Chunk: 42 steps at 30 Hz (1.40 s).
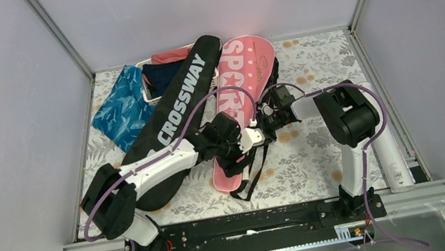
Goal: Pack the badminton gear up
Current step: Place the racket in the racket bag.
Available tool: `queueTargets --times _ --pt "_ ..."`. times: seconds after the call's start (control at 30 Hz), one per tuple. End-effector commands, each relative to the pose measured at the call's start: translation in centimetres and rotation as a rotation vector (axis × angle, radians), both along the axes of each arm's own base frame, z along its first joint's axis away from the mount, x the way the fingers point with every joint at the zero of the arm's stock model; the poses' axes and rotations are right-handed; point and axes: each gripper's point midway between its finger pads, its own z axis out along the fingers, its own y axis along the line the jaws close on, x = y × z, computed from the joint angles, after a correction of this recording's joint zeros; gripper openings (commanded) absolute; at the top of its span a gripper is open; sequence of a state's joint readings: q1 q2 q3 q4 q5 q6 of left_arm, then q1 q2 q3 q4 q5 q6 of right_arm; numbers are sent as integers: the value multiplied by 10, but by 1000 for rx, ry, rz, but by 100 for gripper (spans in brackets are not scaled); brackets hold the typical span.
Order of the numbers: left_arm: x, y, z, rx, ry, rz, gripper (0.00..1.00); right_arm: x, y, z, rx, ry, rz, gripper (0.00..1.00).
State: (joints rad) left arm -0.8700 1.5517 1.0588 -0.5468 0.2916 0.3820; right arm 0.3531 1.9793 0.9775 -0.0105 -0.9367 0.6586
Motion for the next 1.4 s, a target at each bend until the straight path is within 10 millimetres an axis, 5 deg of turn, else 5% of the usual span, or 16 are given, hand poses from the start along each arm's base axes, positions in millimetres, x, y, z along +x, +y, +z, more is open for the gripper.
queueTargets --times 0.0,0.43,0.8,1.37 --pt "17 -15 -9 -51 11 172 75 75 -2 13 5 -262 -146 0" --pt "33 -31 -25 -20 2 298 61 79 2 21 36 -274 -145 0" --pt "42 -36 -16 -23 -50 306 0 79 1 17 46 -273 -163 0" --pt "11 -61 17 -202 121 138 0 103 13 77 213 -351 -283 0"
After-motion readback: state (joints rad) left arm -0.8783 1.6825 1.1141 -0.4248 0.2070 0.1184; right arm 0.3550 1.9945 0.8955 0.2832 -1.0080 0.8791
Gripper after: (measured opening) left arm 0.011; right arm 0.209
